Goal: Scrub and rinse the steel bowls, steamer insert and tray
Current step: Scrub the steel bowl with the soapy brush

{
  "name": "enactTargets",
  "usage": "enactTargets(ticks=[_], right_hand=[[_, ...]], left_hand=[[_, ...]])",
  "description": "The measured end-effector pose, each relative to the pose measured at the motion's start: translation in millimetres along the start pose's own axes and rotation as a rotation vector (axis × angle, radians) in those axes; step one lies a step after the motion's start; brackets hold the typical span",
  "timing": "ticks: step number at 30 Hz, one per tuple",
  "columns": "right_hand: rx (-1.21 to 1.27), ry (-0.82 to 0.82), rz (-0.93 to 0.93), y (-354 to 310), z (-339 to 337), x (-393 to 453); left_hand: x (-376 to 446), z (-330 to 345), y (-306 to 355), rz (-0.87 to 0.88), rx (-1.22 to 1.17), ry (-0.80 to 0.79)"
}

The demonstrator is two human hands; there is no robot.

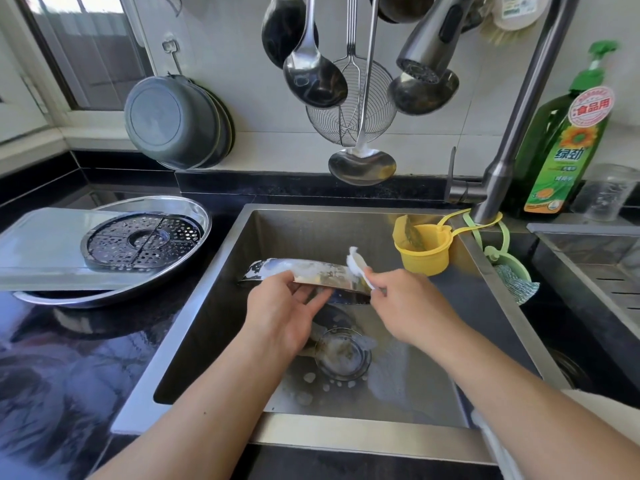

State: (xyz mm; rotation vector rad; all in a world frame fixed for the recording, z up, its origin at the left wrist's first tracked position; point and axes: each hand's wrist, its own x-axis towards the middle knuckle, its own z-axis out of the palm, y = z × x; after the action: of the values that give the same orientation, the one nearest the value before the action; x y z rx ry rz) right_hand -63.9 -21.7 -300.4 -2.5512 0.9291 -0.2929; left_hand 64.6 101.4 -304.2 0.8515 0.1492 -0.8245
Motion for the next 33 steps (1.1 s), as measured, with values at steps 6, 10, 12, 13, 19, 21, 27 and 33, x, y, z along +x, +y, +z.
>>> enactTargets(ticks=[6, 10, 12, 13, 19, 21, 27, 33], right_hand=[[0.090, 0.006, -0.117, -20, 5, -10], [0.079, -0.021, -0.106, -16, 4, -8], [0.006, -0.056, -0.035, -4, -3, -6], [-0.023, -0.084, -0.011, 0, -5, -6], [0.027, -0.009, -0.051, -14, 5, -12], [0.080, 0.008, -0.057, -13, 3, -11], [0.145, 0.054, -0.174, -22, -2, -17], [0.073, -0.064, -0.220, -25, -3, -21]], left_hand=[[-6, 6, -1, -0.011, -0.026, -0.057], [-3, 3, -2, 0.028, 0.009, -0.031], [-4, 1, 5, 0.076, -0.044, -0.026], [-5, 1, 7, 0.089, -0.033, -0.043], [-20, 10, -7, 0.049, 0.470, -0.173], [-17, 11, -8, 0.178, 0.627, -0.124], [-14, 8, -2, 0.228, 0.619, -0.047], [-11, 3, 4, 0.060, 0.127, -0.033]])
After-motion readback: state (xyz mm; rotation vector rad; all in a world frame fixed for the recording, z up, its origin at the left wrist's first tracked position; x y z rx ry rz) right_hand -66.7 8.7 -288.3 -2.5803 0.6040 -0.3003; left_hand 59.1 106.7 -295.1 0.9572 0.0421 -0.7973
